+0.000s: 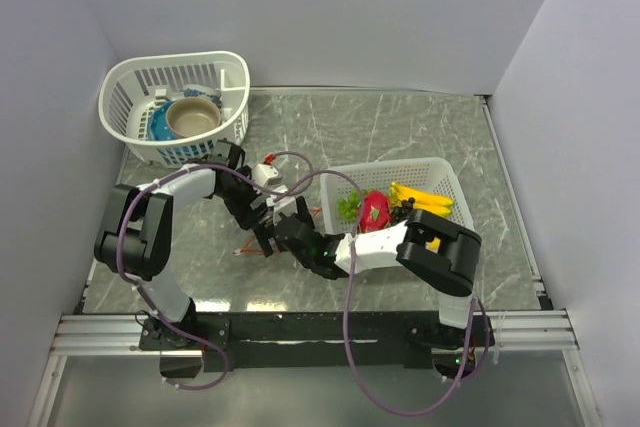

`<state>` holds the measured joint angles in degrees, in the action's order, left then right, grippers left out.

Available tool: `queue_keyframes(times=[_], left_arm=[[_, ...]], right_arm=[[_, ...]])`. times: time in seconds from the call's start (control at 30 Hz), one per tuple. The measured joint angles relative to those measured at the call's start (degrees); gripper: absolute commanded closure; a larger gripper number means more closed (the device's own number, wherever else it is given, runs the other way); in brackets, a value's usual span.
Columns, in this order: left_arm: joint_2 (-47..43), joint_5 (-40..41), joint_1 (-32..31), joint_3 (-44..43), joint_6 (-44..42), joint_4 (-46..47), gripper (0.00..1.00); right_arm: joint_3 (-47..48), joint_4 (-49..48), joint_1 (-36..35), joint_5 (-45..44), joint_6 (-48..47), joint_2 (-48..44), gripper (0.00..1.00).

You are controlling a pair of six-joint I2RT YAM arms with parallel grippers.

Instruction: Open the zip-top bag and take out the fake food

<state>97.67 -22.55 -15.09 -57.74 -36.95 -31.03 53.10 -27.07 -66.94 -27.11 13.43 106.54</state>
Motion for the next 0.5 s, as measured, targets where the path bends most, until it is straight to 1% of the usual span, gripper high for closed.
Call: queue_keyframes(times=[0.13,0.33,0.5], left_arm=[[-0.6,-0.2,0.0,0.3,-0.9,-1.9,0.01],[-2.6,0.4,0.0,1.7,-2.6,-5.5,0.01],[-3.0,1.6,0.2,1.8,-3.1,-6.6,0.01]], right_arm=[[0.3,-0.8,-0.6,-1.0,-0.9,-0.8,0.00],[4.6,-0.7,-0.6,-2.7,-3.2,3.9,0.00],[4.8,-1.2,-0.5,-1.5,-4.2,4.6,0.00]])
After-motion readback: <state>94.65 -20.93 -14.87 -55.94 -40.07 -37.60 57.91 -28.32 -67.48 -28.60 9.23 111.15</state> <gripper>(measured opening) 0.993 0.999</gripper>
